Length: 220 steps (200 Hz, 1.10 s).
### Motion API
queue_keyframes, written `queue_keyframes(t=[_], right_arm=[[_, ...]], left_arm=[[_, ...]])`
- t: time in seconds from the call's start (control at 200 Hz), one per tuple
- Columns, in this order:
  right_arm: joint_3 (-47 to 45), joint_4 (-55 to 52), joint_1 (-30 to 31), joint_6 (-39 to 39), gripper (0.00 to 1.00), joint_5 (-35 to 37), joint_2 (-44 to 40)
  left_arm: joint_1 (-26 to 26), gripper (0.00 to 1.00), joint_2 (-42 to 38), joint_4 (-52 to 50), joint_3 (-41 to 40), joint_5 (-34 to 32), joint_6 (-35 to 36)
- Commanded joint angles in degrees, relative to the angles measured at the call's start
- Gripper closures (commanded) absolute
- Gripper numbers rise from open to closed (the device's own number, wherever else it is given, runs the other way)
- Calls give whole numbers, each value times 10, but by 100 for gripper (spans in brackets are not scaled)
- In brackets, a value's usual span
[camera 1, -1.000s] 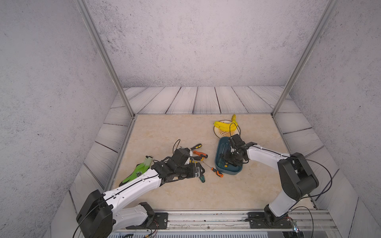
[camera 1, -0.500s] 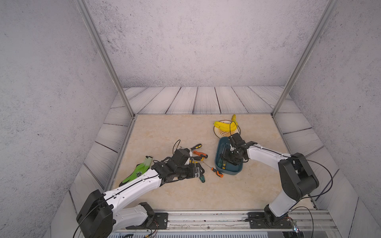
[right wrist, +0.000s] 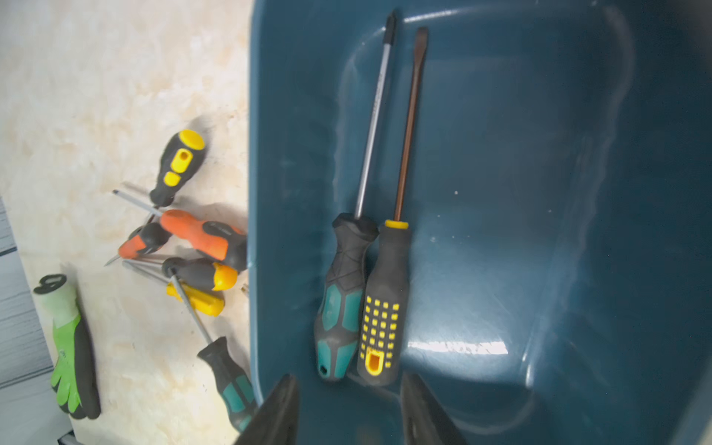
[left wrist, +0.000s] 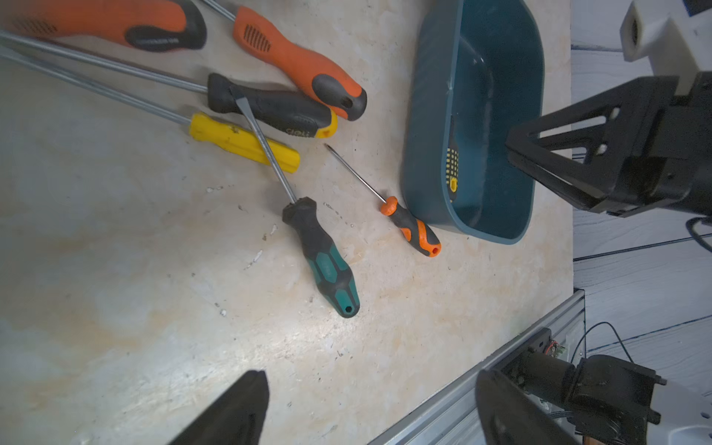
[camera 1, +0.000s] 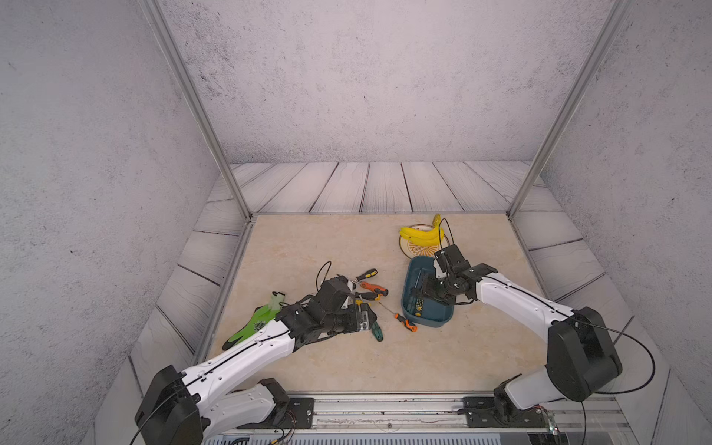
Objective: Put the screwdriver on the desktop into the storage box
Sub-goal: Place the screwdriver in the storage box, then pick up the screwdriver from the center of the board.
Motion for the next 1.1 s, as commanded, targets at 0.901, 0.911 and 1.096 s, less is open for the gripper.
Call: queue_keyframes(t=[0.901, 0.911, 1.096], right_arm=[[69, -87, 227, -100, 52, 3, 22], [71, -87, 229, -100, 52, 3, 25], [98, -87, 250, -101, 52, 9, 76]], left_arm=[[144, 10, -199, -163, -95, -29, -31], [145, 10, -199, -164, -95, -29, -31], [164, 10, -206, -167, -101, -17, -29]])
